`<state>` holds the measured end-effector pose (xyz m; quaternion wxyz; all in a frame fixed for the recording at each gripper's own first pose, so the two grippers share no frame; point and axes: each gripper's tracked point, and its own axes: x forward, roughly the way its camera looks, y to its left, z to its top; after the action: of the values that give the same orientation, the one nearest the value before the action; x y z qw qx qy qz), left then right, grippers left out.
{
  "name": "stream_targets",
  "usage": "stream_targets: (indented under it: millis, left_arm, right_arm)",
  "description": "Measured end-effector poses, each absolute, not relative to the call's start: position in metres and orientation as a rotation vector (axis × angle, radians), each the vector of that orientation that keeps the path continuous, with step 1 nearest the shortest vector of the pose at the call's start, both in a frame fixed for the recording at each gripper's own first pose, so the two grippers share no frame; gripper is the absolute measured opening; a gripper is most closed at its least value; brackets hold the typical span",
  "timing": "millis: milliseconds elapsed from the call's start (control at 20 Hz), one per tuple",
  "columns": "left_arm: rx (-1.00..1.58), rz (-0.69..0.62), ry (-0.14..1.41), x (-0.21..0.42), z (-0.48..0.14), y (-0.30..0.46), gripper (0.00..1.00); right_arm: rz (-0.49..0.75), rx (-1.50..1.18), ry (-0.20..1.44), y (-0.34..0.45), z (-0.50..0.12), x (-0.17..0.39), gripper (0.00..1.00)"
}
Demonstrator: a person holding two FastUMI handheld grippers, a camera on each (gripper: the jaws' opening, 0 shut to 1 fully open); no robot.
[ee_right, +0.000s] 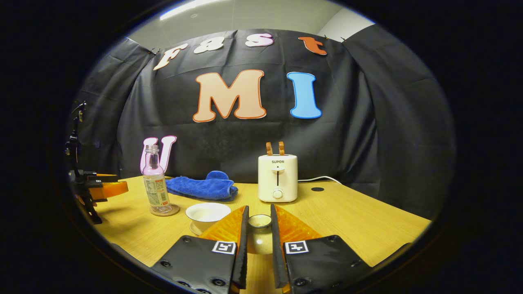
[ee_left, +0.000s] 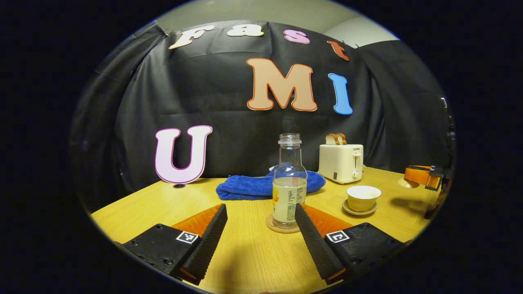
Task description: Open the teacup lid with one hand, grasp the water bottle and pour water into the teacup with the other hand; after pouring, place the water bottle on the coaster and then close the teacup lid.
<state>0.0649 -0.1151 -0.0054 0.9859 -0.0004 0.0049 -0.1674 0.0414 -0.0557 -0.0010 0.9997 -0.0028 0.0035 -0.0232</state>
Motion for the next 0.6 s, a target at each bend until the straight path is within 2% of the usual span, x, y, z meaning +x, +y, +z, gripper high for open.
stream_targets:
  millis: [50,150,200,300,350,600]
  left_arm:
    - [-0.010,-0.332,-0.012,0.062,-0.001,-0.112,0.97]
    - [-0.012,-0.302,-0.012,0.057,-0.005,-0.099,0.96]
    - [-0.015,-0.287,-0.019,0.055,-0.003,-0.094,0.97]
    - [-0.012,-0.244,-0.012,0.055,-0.006,-0.084,0.96]
    - [-0.010,-0.227,-0.013,0.055,-0.005,-0.080,0.96]
    - [-0.007,-0.143,-0.011,0.050,-0.004,-0.062,0.96]
  right_arm:
    - [-0.036,-0.004,0.006,-0.052,-0.001,0.046,0.31]
    - [-0.007,-0.003,0.006,-0.041,-0.002,0.056,0.29]
    - [0.013,-0.003,0.007,-0.034,-0.002,0.062,0.31]
    - [0.055,-0.002,0.008,-0.022,-0.003,0.071,0.31]
    - [0.073,-0.001,0.010,-0.017,-0.003,0.075,0.27]
    - [0.169,0.003,0.014,0.009,-0.006,0.097,0.29]
